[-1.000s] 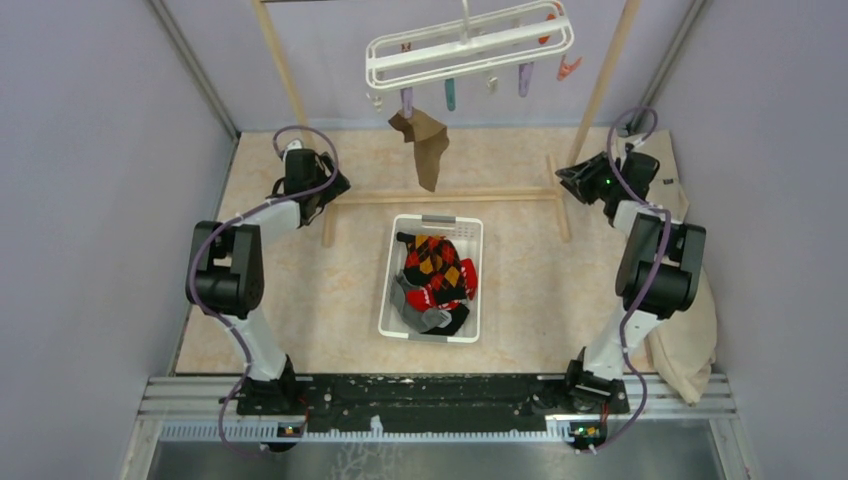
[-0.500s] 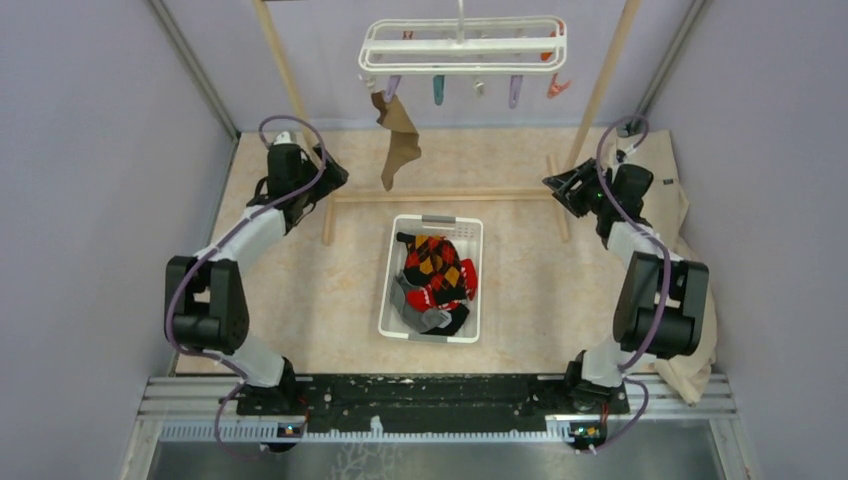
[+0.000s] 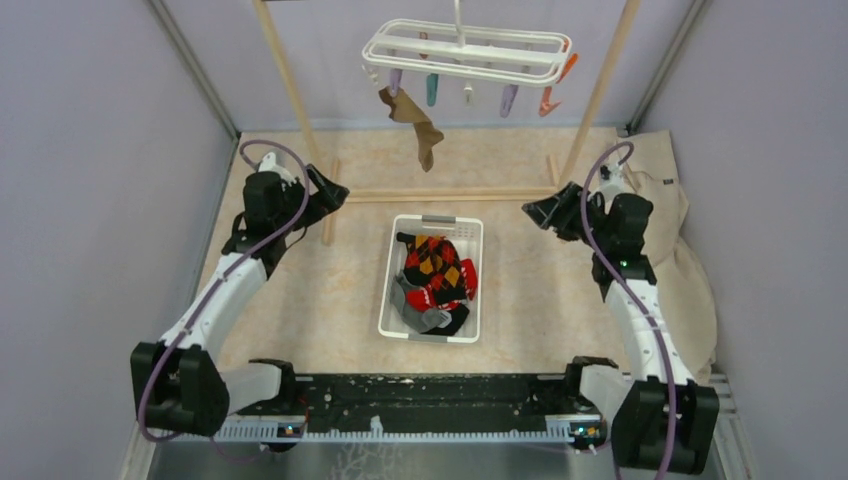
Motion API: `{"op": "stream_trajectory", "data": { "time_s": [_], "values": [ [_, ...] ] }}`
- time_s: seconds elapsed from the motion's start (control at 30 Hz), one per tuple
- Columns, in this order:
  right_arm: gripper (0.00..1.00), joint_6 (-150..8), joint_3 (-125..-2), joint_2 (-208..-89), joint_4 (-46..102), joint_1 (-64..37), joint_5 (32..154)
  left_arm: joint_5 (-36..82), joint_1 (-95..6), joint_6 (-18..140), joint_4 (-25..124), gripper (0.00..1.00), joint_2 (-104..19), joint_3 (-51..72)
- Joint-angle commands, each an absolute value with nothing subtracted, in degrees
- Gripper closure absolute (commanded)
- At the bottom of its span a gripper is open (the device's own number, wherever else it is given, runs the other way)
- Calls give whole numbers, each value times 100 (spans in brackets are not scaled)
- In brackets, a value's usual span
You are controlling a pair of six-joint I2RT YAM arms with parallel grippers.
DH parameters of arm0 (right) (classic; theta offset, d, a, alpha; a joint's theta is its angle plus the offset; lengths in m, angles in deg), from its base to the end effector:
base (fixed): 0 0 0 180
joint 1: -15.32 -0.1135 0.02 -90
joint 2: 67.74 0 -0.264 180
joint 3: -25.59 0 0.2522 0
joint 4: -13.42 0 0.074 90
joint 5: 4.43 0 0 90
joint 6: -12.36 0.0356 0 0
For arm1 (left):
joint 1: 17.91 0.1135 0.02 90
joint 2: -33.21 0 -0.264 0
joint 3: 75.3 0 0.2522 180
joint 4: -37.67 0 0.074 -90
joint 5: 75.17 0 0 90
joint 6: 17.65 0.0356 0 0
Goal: Remove the socks clipped to the hanger
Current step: Adjust the clothesline at the center of the board.
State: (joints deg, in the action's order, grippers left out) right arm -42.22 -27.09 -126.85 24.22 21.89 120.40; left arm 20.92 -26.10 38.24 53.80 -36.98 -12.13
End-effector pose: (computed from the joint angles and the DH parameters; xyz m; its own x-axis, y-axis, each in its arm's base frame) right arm 0.2345 -0.0065 0.2812 -0.4995 0.5364 -0.6803 -0.1946 0.6958 0.6914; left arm 0.2780 -0.0438 0.2880 -0.4558 -0.4978 -0.7379 -0.0210 0.8348 -0.5502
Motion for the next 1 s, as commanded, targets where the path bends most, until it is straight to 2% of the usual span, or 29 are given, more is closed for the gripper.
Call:
{"op": "stream_trajectory", "data": {
  "time_s": [0.0,0.2,0.4,0.97],
  "values": [
    [30,-4620,-2467,-12048,2879,1788,12117,2536,-2895,3864,5345,1,-3029,-1415],
    [29,-4523,-2283,-11946,2765,960,11746,2638,-3162,3929,5193,1,-3060,-1440],
    [29,-4441,-2530,-12147,2622,358,11366,2332,-3432,4316,4377,1,-3501,-1293],
    [29,-4594,-2489,-11699,3185,240,11311,1170,-4627,5571,1994,1,-5491,-766]
  ]
}}
